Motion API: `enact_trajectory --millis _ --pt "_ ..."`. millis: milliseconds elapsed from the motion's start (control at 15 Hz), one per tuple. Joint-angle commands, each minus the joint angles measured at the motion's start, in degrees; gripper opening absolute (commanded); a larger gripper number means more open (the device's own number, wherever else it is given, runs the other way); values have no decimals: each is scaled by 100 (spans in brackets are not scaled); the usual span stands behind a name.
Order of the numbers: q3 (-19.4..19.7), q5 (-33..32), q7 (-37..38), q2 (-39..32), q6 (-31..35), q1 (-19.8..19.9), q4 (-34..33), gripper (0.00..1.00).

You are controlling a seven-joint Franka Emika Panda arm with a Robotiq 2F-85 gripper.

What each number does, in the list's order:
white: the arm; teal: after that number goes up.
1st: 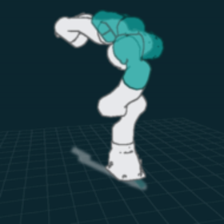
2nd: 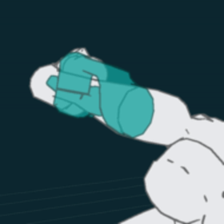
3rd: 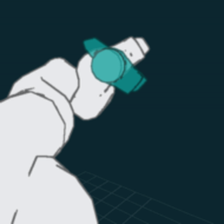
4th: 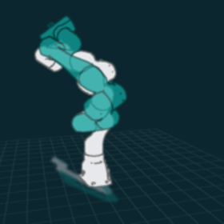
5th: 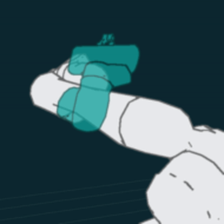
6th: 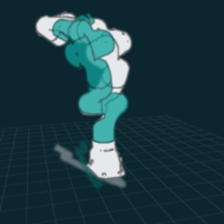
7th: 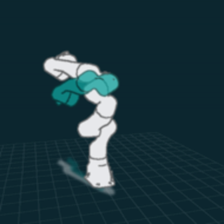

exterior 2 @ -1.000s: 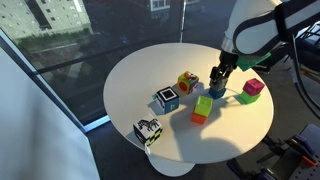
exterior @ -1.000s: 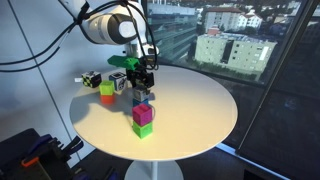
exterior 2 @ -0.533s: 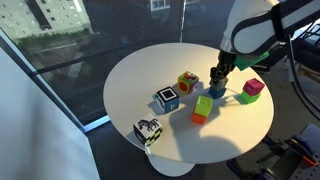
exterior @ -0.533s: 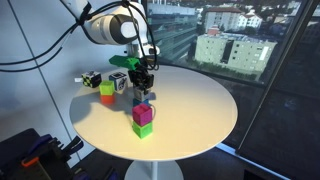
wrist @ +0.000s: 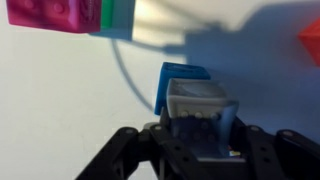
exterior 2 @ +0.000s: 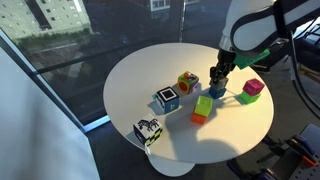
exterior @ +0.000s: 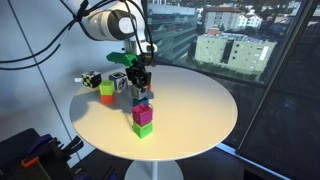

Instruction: Put the grey building block on the table

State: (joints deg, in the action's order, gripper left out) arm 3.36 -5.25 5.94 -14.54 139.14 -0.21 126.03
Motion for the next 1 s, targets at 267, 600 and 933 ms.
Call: enact_trajectory --millis 267,600,933 --pt "-91 -93 176 262 -299 -183 103 27" --pt "-168 -148 312 125 -277 -304 9 27" --pt "-173 -335 598 -47 -226 -481 -44 27"
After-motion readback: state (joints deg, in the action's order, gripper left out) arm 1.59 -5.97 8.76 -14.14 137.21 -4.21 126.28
